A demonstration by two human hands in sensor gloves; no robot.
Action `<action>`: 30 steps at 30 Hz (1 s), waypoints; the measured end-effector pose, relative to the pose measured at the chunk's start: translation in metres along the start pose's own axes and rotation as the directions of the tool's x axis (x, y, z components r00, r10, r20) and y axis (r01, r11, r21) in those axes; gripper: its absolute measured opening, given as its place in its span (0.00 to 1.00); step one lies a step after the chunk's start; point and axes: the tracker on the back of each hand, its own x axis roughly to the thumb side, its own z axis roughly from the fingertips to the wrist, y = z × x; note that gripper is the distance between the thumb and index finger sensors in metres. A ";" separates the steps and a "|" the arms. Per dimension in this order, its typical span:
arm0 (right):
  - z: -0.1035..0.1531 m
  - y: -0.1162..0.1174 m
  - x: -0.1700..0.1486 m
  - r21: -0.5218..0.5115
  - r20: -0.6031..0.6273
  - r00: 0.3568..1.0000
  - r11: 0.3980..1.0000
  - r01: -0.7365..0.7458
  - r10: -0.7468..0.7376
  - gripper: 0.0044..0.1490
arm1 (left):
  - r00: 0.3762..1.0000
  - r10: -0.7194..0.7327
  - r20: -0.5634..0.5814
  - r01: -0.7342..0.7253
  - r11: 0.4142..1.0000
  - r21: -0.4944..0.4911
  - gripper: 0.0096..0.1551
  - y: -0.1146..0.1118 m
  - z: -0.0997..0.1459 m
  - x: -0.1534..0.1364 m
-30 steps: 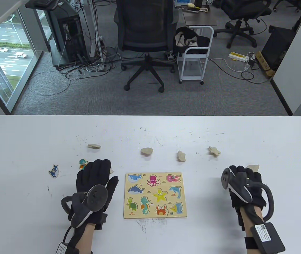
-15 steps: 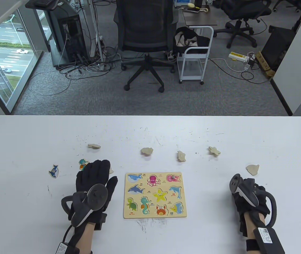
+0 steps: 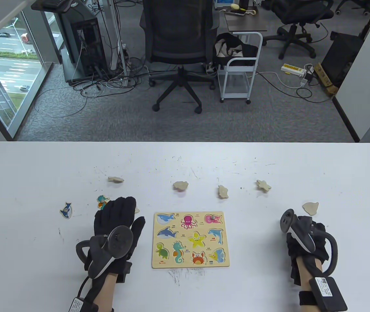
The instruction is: Fit puzzle pieces into frame
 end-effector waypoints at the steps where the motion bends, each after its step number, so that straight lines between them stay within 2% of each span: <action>1: 0.004 -0.007 0.003 -0.016 0.027 1.000 1.000 0.016 -0.015 0.29 | 1.000 0.008 0.005 -0.008 1.000 0.004 0.42 0.001 0.000 0.001; 3: 0.016 -0.024 0.011 -0.046 0.105 0.991 0.995 0.088 -0.083 0.29 | 0.999 0.038 0.020 -0.038 0.999 0.007 0.41 0.004 0.002 0.005; 6: 0.043 -0.053 0.026 -0.046 0.250 0.935 0.962 0.271 -0.251 0.29 | 0.991 0.126 0.048 -0.125 0.992 -0.021 0.41 0.006 0.003 0.012; 8: 0.060 -0.068 0.036 -0.017 0.375 0.856 0.920 0.391 -0.356 0.29 | 0.977 0.205 0.064 -0.201 0.978 -0.061 0.40 0.006 0.004 0.017; 9: 0.071 -0.077 0.044 0.016 0.463 0.790 0.895 0.446 -0.402 0.29 | 0.967 0.243 0.077 -0.236 0.968 -0.087 0.40 0.005 0.004 0.021; 12: 0.100 -0.093 0.065 0.081 0.574 0.669 0.846 0.527 -0.472 0.29 | 0.944 0.310 0.112 -0.293 0.945 -0.145 0.39 0.005 0.006 0.031; 13: 0.106 -0.096 0.070 0.090 0.596 0.647 0.840 0.535 -0.476 0.29 | 0.934 0.338 0.120 -0.317 0.934 -0.164 0.39 0.005 0.007 0.034; 15: 0.122 -0.102 0.081 0.132 0.648 0.574 0.816 0.562 -0.500 0.28 | 0.893 0.432 0.126 -0.398 0.889 -0.224 0.40 0.004 0.008 0.038; 17: 0.131 -0.103 0.088 0.189 0.684 0.490 0.780 0.597 -0.541 0.28 | 0.827 0.554 0.097 -0.510 0.811 -0.287 0.40 0.001 0.009 0.041; 18: 0.135 -0.104 0.093 0.233 0.700 0.433 0.755 0.613 -0.568 0.28 | 0.779 0.623 0.077 -0.569 0.753 -0.330 0.40 -0.001 0.009 0.044; 22: 0.142 -0.105 0.101 0.371 0.706 0.304 0.699 0.611 -0.640 0.28 | 0.688 0.724 0.050 -0.635 0.634 -0.442 0.39 -0.007 0.009 0.050; 24: 0.142 -0.104 0.105 0.413 0.702 0.277 0.692 0.592 -0.656 0.28 | 0.633 0.774 0.024 -0.670 0.562 -0.485 0.37 -0.010 0.009 0.052; 25: 0.142 -0.103 0.107 0.421 0.705 0.273 0.696 0.582 -0.655 0.28 | 0.590 0.807 -0.002 -0.694 0.506 -0.513 0.36 -0.013 0.009 0.053; 27: 0.141 -0.101 0.110 0.430 0.700 0.275 0.696 0.575 -0.659 0.28 | 0.553 0.833 -0.024 -0.709 0.455 -0.540 0.34 -0.015 0.009 0.055; 30: 0.140 -0.098 0.112 0.476 0.684 0.246 0.676 0.562 -0.687 0.28 | 0.574 0.818 -0.021 -0.706 0.482 -0.519 0.30 -0.016 0.010 0.056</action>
